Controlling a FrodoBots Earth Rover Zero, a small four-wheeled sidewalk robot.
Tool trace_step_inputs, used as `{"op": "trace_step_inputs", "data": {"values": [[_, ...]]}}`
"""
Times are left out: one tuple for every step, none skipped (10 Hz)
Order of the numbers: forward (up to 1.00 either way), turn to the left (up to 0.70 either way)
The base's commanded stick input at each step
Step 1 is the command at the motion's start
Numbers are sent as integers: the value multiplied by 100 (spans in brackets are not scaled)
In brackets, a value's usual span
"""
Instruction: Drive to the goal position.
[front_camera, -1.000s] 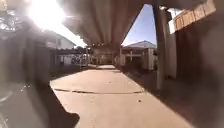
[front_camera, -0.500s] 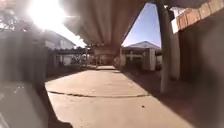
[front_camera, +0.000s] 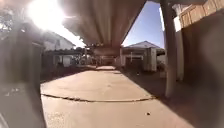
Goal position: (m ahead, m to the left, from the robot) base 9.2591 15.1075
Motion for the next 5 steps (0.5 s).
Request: {"op": "trace_step_inputs", "data": {"values": [[50,0],[50,0],[50,0],[50,0],[50,0]]}}
